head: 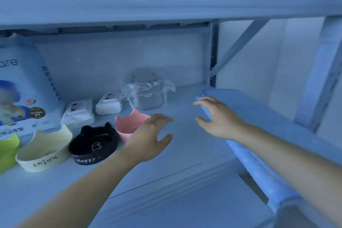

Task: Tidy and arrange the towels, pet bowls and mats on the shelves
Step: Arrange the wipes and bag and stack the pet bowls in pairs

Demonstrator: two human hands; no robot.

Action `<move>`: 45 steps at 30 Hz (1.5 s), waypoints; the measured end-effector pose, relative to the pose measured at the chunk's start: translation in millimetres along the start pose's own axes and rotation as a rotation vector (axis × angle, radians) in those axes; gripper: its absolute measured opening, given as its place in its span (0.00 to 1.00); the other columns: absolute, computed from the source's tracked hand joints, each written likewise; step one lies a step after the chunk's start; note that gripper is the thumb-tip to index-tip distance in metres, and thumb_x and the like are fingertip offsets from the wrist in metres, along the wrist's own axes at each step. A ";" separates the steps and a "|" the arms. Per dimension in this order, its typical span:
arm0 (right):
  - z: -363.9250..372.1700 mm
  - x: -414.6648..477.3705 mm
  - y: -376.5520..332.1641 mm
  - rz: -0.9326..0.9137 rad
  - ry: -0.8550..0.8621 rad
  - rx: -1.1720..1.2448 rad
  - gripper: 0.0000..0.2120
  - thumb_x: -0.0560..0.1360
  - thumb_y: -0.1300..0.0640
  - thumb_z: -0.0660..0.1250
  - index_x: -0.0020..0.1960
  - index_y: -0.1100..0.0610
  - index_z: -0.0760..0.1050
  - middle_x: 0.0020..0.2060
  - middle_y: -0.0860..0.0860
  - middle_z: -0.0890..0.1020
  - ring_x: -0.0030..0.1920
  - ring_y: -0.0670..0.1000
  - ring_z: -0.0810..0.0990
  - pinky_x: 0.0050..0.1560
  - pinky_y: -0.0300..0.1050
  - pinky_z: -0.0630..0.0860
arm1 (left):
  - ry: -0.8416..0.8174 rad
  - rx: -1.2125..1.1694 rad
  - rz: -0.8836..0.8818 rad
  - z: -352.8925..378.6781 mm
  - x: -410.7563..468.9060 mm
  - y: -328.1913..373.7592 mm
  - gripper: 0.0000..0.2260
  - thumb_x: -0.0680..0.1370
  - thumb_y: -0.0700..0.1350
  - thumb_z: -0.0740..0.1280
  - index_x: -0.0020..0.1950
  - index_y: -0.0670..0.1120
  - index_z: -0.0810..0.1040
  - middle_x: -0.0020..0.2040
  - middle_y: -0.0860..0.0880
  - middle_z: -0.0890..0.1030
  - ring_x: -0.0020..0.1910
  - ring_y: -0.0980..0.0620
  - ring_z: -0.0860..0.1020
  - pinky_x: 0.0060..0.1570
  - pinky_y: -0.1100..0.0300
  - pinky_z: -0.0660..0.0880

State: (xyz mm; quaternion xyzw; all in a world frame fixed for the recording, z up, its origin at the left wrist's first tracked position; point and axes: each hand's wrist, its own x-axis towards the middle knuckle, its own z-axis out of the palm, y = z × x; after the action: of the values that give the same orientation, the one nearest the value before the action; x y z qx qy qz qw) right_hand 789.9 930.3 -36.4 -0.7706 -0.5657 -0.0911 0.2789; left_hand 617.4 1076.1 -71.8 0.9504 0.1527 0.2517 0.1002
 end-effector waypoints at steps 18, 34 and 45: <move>-54.1 -102.9 171.0 0.527 -0.409 -0.221 0.29 0.79 0.38 0.45 0.76 0.47 0.43 0.76 0.45 0.42 0.76 0.49 0.41 0.75 0.53 0.43 | -0.313 0.116 0.148 125.9 128.9 135.5 0.33 0.68 0.68 0.41 0.71 0.63 0.61 0.76 0.54 0.57 0.75 0.53 0.53 0.73 0.47 0.49; -48.0 -42.8 229.7 0.277 -0.503 -0.197 0.28 0.79 0.38 0.43 0.76 0.44 0.42 0.76 0.43 0.42 0.76 0.46 0.41 0.74 0.50 0.41 | -0.292 0.145 -0.198 149.3 147.3 132.3 0.18 0.79 0.61 0.50 0.70 0.68 0.59 0.75 0.58 0.59 0.74 0.55 0.54 0.71 0.53 0.50; -56.3 -26.3 232.4 0.258 -0.371 -0.046 0.29 0.78 0.41 0.54 0.75 0.51 0.55 0.76 0.46 0.54 0.75 0.46 0.55 0.73 0.42 0.53 | -0.150 0.062 -0.126 135.7 143.8 135.3 0.17 0.79 0.55 0.56 0.69 0.61 0.66 0.70 0.56 0.66 0.71 0.57 0.61 0.71 0.50 0.53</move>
State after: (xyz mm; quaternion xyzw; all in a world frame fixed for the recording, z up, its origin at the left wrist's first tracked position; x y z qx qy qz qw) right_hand 1005.2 831.1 -77.8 -0.8464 -0.5018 0.0755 0.1617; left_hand 837.7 983.4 -87.1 0.9577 0.2121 0.1683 0.0975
